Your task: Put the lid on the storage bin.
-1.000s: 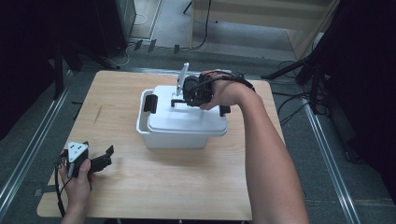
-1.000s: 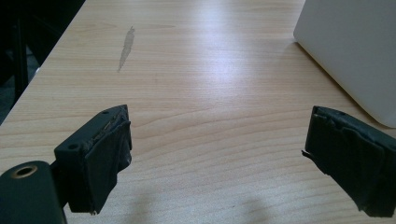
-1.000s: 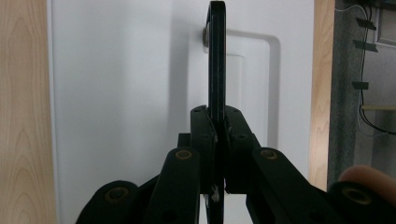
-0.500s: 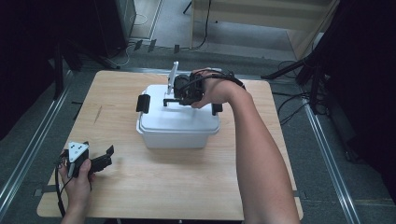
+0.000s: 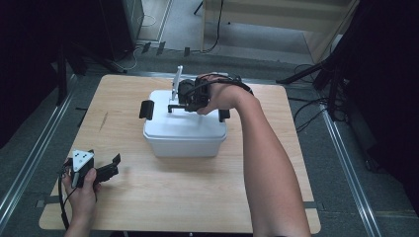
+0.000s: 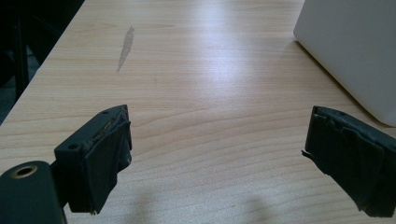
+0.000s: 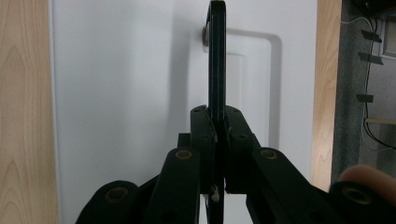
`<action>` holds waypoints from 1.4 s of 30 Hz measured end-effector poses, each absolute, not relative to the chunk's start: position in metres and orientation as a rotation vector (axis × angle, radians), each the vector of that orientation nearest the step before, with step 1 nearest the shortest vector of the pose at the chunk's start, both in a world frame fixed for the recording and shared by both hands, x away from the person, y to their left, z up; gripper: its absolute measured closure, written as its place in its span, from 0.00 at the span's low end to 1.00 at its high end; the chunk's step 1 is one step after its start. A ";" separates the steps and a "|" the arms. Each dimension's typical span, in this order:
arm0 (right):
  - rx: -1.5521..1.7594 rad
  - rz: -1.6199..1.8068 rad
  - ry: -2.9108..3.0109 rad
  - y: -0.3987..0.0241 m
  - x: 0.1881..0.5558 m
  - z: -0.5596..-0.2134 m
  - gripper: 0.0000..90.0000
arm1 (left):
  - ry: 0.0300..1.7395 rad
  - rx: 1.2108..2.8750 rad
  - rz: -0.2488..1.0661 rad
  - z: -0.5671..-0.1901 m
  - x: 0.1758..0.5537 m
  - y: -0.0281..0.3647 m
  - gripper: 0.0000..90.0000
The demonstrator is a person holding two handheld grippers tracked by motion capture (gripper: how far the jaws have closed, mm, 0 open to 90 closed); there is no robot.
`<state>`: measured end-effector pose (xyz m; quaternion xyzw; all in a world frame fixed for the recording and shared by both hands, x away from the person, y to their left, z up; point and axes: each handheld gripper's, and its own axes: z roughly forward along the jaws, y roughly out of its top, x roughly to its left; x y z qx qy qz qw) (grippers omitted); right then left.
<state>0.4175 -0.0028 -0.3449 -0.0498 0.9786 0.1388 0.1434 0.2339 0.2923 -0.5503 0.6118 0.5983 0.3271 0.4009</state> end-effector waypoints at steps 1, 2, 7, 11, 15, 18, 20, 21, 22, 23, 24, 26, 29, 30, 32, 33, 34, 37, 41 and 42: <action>-0.155 0.396 2.818 -0.002 0.418 -0.346 0.95 | 1.513 1.547 0.827 -0.550 0.234 0.292 0.09; -0.164 0.398 2.820 -0.001 0.418 -0.347 0.95 | 1.513 1.548 0.828 -0.550 0.234 0.292 0.09; -0.162 0.392 2.823 0.002 0.418 -0.349 0.95 | 1.512 1.547 0.827 -0.550 0.234 0.292 0.09; -0.137 0.423 2.851 -0.001 0.417 -0.349 0.83 | 1.511 1.546 0.827 -0.550 0.234 0.292 0.09; -0.100 0.428 2.851 -0.006 0.415 -0.346 0.62 | 1.513 1.547 0.827 -0.550 0.234 0.292 0.09; -0.085 0.438 2.843 -0.011 0.414 -0.343 0.44 | 1.514 1.544 0.827 -0.550 0.233 0.292 0.09; -0.030 0.438 2.833 -0.016 0.413 -0.341 0.23 | 1.514 1.544 0.827 -0.550 0.233 0.292 0.09; -0.003 0.430 2.829 -0.018 0.412 -0.341 0.16 | 1.514 1.545 0.827 -0.550 0.233 0.292 0.09; 0.014 0.425 2.822 -0.020 0.412 -0.340 0.13 | 1.514 1.546 0.827 -0.550 0.233 0.292 0.09; 0.025 0.423 2.816 -0.023 0.411 -0.340 0.11 | 1.513 1.546 0.827 -0.550 0.233 0.292 0.09; 0.037 0.424 2.811 -0.026 0.411 -0.339 0.08 | 1.513 1.546 0.827 -0.550 0.233 0.292 0.09; 0.048 0.423 2.820 -0.033 0.410 -0.338 0.01 | 1.513 1.546 0.826 -0.550 0.233 0.292 0.09; 0.063 0.415 2.835 -0.043 0.409 -0.337 0.00 | 1.515 1.544 0.822 -0.550 0.233 0.293 0.09; 0.079 0.411 2.826 -0.046 0.408 -0.336 0.00 | 1.516 1.545 0.821 -0.550 0.233 0.293 0.09; 0.092 0.404 2.822 -0.053 0.408 -0.336 0.00 | 1.516 1.547 0.823 -0.550 0.233 0.293 0.09; 0.104 0.402 2.817 -0.057 0.407 -0.336 0.00 | 1.516 1.547 0.822 -0.550 0.234 0.292 0.09; 0.116 0.404 2.814 -0.060 0.407 -0.337 0.00 | 1.516 1.548 0.824 -0.550 0.234 0.292 0.09; 0.154 0.393 2.800 -0.070 0.405 -0.339 0.00 | 1.518 1.548 0.821 -0.550 0.234 0.292 0.09; 0.169 0.392 2.793 -0.082 0.403 -0.340 0.00 | 1.525 1.558 0.814 -0.550 0.235 0.292 0.09; 0.171 0.395 2.793 -0.086 0.401 -0.339 0.00 | 1.525 1.560 0.814 -0.550 0.235 0.292 0.09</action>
